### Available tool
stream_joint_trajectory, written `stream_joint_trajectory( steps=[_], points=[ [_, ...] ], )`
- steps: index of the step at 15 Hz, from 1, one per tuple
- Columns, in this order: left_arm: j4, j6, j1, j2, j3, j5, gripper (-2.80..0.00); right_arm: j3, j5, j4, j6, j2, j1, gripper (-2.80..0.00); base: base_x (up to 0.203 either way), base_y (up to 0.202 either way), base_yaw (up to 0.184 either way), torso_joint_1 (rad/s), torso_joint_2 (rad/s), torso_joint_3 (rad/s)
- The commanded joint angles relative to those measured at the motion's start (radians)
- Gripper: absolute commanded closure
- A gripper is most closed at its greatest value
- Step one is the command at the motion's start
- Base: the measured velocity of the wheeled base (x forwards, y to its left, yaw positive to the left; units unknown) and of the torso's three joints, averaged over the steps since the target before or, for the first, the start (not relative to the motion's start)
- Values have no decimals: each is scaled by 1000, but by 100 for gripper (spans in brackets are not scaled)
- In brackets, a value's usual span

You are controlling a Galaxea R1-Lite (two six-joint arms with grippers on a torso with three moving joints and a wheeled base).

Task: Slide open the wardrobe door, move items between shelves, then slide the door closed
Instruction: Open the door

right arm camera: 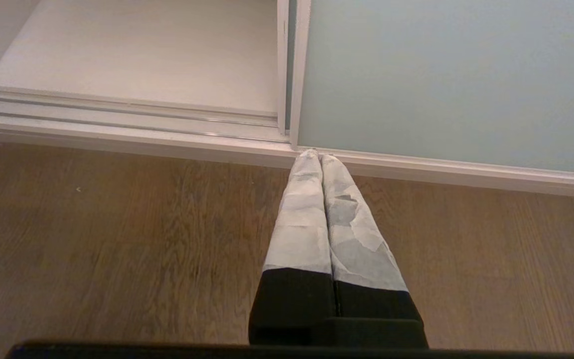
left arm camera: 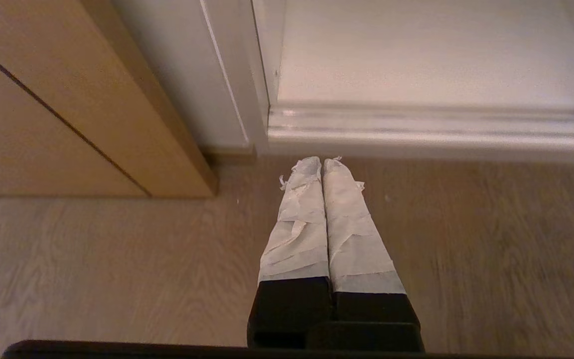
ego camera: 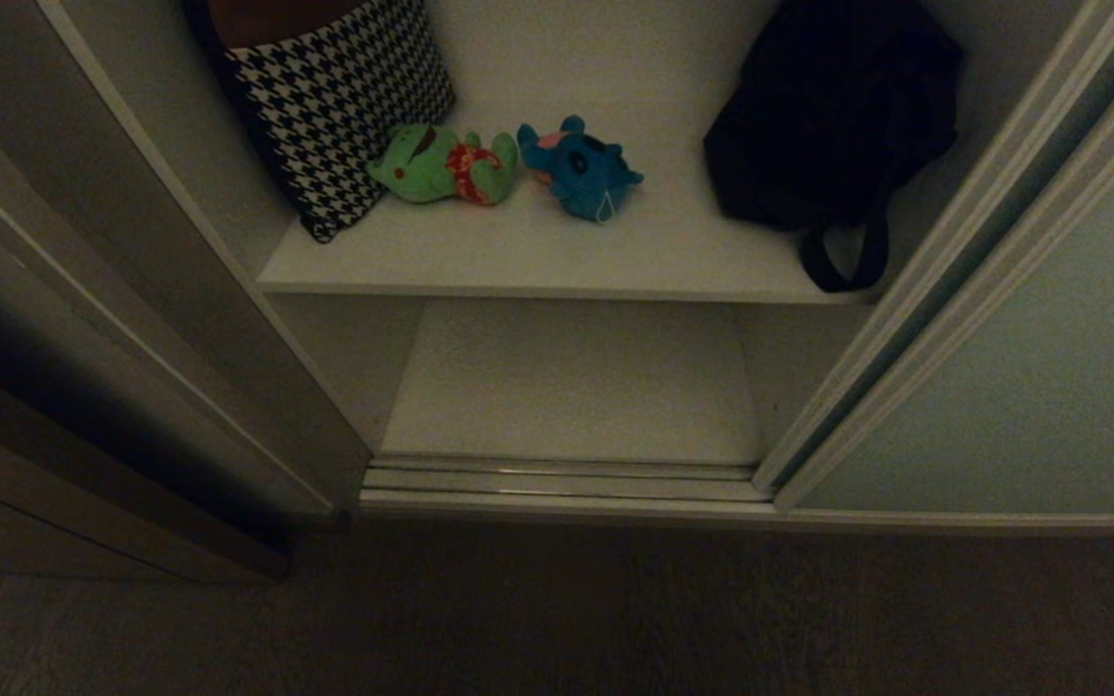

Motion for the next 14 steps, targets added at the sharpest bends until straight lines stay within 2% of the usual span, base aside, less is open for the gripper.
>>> stream_joint_trajectory(
  steps=[1, 4, 6, 10, 14],
  points=[
    [-14, 5, 3, -45, 42, -3, 0, 0, 1, 0, -1, 0, 0, 0, 0, 0, 0, 0, 0, 0],
    [-63, 27, 3, -46, 42, -5, 0, 0, 1, 0, 0, 0, 0, 0, 0, 0, 0, 0, 0, 0],
    [3, 3, 3, -45, 39, -22, 0, 0, -1, 0, 0, 0, 0, 0, 0, 0, 0, 0, 0, 0],
    [-8, 37, 3, -45, 42, -17, 0, 0, 0, 0, -2, 0, 0, 0, 0, 0, 0, 0, 0, 0],
    [-11, 31, 2, -45, 42, -16, 0, 0, 0, 0, -2, 0, 0, 0, 0, 0, 0, 0, 0, 0]
  ],
)
